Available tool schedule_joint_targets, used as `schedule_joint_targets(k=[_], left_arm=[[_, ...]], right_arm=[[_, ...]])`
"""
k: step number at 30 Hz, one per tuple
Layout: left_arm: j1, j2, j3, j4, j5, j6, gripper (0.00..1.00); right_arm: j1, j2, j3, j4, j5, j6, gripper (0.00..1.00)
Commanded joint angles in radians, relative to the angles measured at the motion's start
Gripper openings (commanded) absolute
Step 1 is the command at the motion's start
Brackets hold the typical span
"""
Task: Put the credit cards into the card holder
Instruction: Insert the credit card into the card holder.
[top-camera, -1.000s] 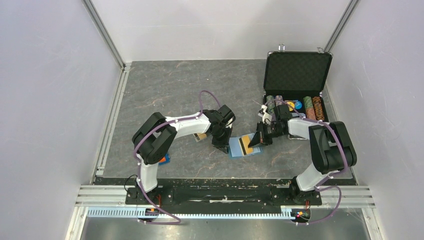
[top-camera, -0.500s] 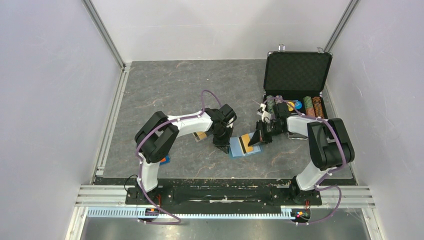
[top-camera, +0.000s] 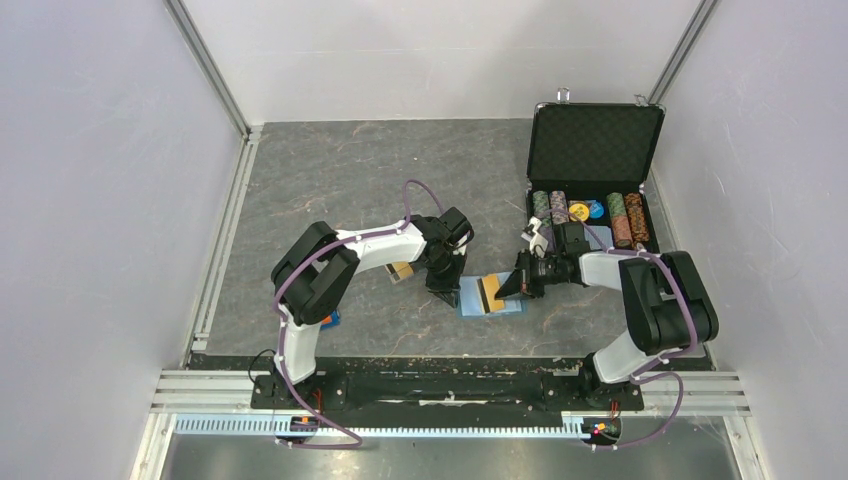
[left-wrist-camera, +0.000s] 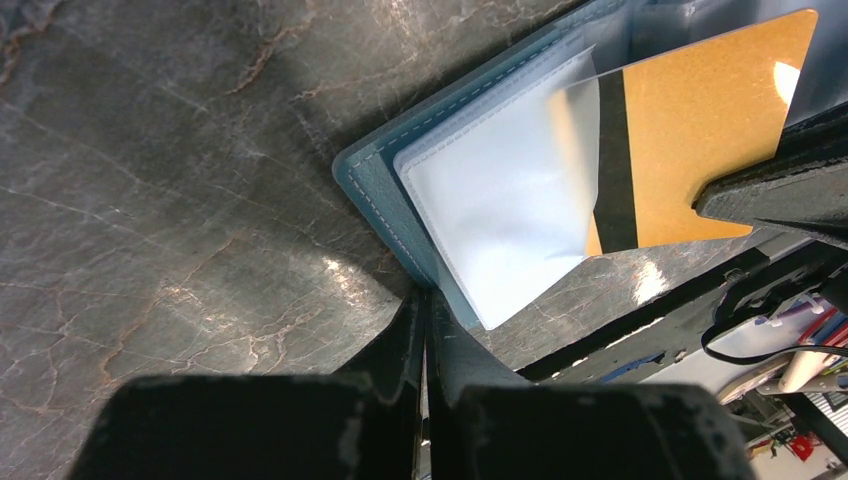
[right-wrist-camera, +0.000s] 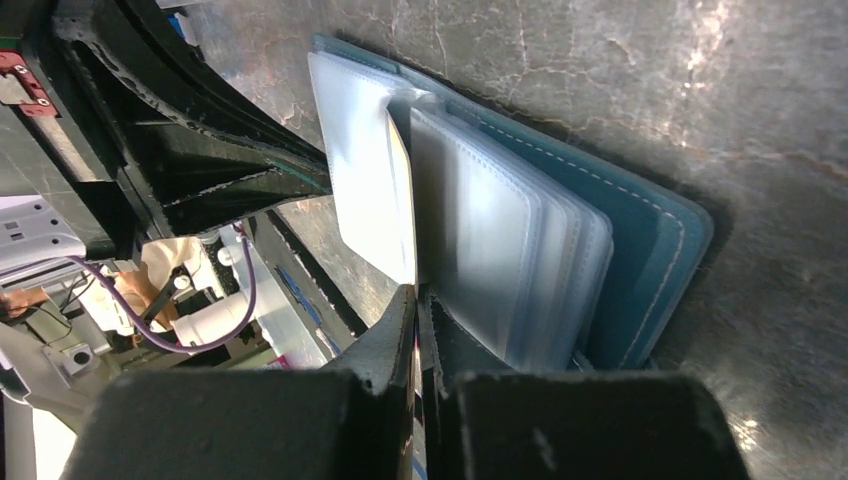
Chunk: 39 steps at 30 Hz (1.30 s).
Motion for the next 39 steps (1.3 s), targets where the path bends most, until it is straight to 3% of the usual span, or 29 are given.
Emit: schedule_joint_targets(k=[1, 10, 24, 29, 39], left_arm=[[-0.006, 0.042, 0.022, 0.038, 0.000, 0.033, 0.03], [-0.006, 0.054, 0.031, 0.031, 0.009, 0.035, 0.03], [-0.005, 0.062, 0.032, 0.031, 0.022, 0.036, 0.02], [-0.006, 0.064, 0.032, 0.030, 0.022, 0.036, 0.02], [-0.006, 0.066, 0.029, 0.030, 0.026, 0.036, 0.02]], right_arm=[[0.015, 0.022, -0.004, 0.044, -0.021, 0.012, 0.00], [0.015, 0.084, 0.111, -0.071, -0.001, -0.125, 0.00], [0.017, 0.130, 0.163, -0.060, -0.004, -0.188, 0.00], [0.018, 0.091, 0.190, -0.126, 0.085, -0.222, 0.00], [0.018, 0.045, 0.154, -0.075, 0.125, -0.201, 0.00]])
